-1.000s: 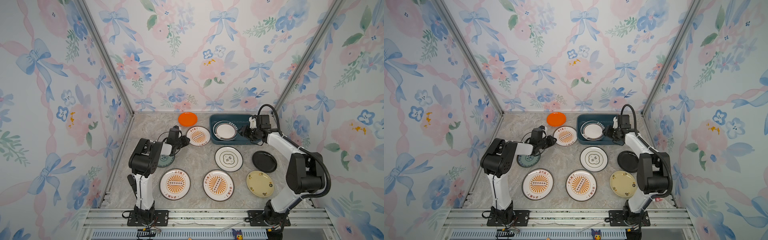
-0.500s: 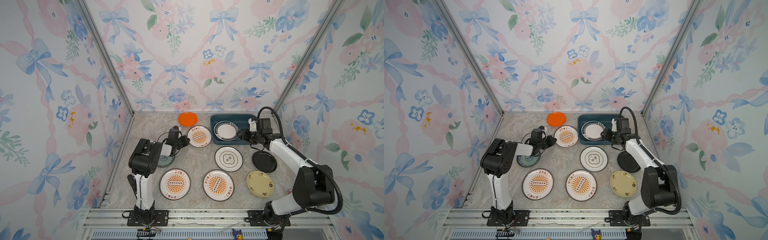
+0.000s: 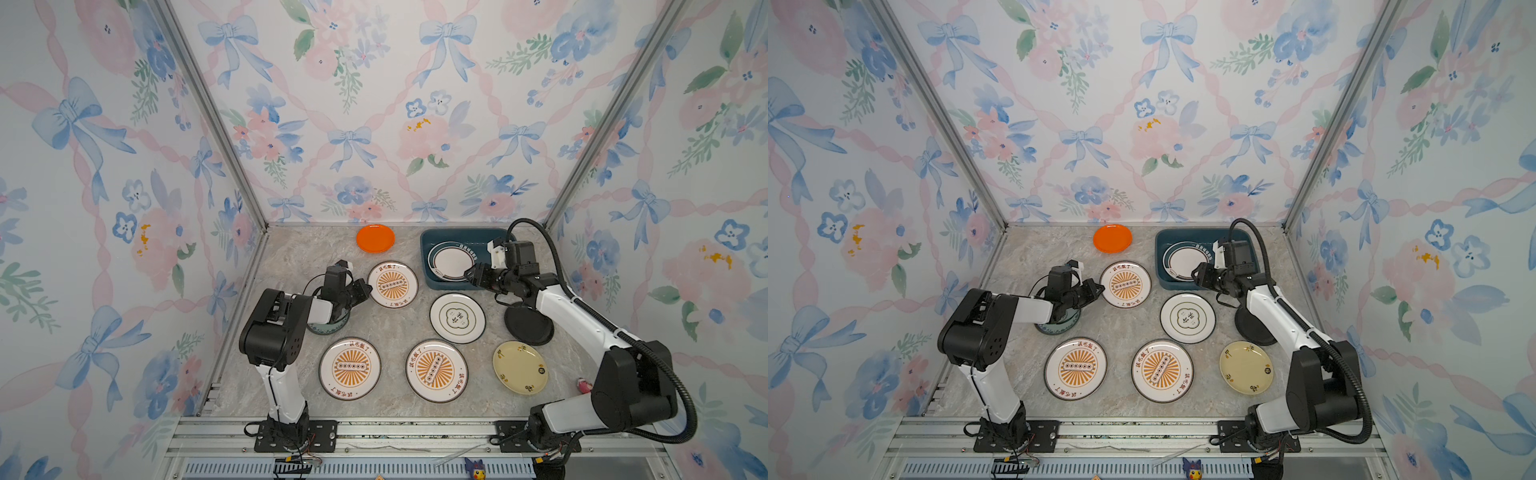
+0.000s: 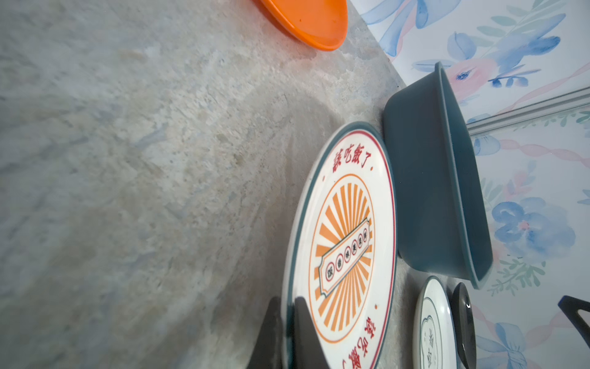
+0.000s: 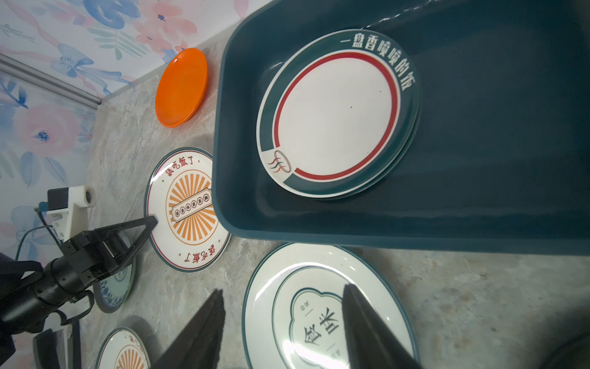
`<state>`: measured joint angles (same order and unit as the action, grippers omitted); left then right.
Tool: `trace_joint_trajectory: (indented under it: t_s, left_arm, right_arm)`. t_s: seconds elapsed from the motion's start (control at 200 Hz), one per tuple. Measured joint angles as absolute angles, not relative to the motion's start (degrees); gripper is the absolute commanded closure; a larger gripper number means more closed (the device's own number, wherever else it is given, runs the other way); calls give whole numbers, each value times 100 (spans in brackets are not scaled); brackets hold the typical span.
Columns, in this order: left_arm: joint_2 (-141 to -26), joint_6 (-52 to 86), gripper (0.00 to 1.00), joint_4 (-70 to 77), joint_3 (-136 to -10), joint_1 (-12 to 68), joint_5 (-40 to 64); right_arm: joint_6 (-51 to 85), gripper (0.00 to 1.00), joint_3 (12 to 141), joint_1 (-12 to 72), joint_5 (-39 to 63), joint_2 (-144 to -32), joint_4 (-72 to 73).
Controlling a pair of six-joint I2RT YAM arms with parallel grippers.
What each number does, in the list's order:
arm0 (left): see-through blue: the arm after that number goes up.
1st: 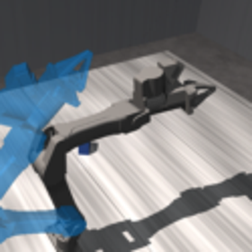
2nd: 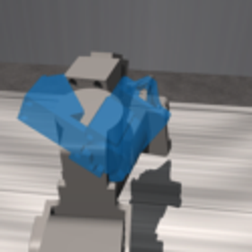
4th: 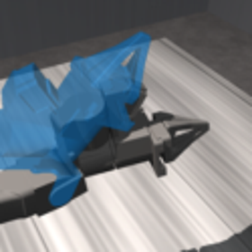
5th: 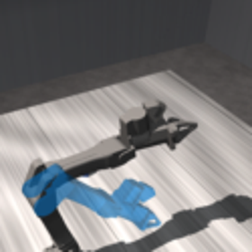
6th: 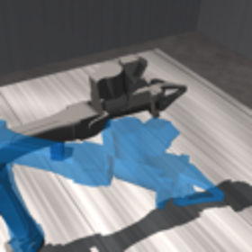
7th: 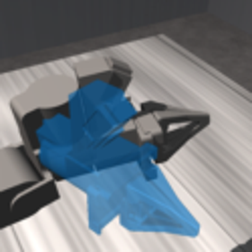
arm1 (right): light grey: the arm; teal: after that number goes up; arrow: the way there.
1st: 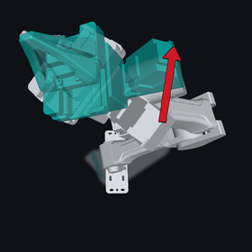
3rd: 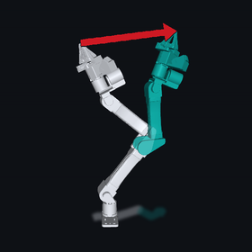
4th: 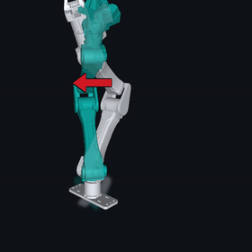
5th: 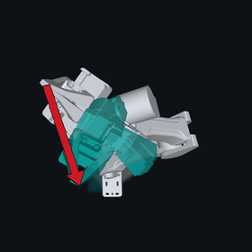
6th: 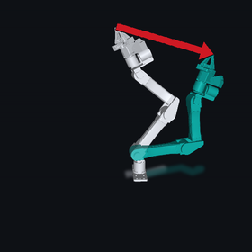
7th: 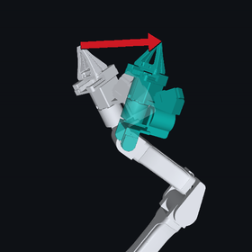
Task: Place the plates into the plastic bin on the countertop
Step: Pick up the plate from the top-center of the table.
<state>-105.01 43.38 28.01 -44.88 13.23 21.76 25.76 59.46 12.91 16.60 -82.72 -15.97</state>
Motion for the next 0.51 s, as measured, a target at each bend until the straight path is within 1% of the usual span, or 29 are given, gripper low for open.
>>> trace_joint_trajectory:
  t_s: [0.055, 0.11, 0.115, 0.145, 0.165, 0.215, 0.24, 0.34, 0.505]
  left_arm:
    - [-10320, 4296, 100, 2740, -4359, 1288, 2200]
    - [-10114, 4248, 100, 2683, -4187, 1260, 2241]
    - [-10103, 4241, 100, 2679, -4174, 1258, 2241]
    - [-9998, 4224, 100, 2628, -4084, 1240, 2274]
    - [-9924, 4209, 100, 2596, -4014, 1232, 2303]
    - [-9758, 4189, 100, 2512, -3883, 1221, 2359]
    - [-9686, 4171, 100, 2480, -3826, 1221, 2383]
    - [-9323, 4106, 100, 2259, -3594, 1223, 2515]
    - [-8685, 4095, 100, 1898, -3395, 1223, 2738]
  right_arm:
    - [2591, 27, 5784, 1328, 1863, -8228, -1448]
    - [2694, 23, 5583, 1356, 2073, -8206, -1253]
    - [2683, 21, 5566, 1356, 2095, -8206, -1238]
    - [2764, 20, 5448, 1365, 2202, -8197, -1131]
    - [2768, 16, 5369, 1369, 2276, -8195, -1048]
    - [2891, 14, 5175, 1374, 2469, -8195, -847]
    - [2912, 10, 5081, 1376, 2563, -8193, -742]
    - [3055, 7, 4783, 1446, 2904, -8165, -353]
    - [3109, 6, 4584, 1693, 3299, -8134, 161]
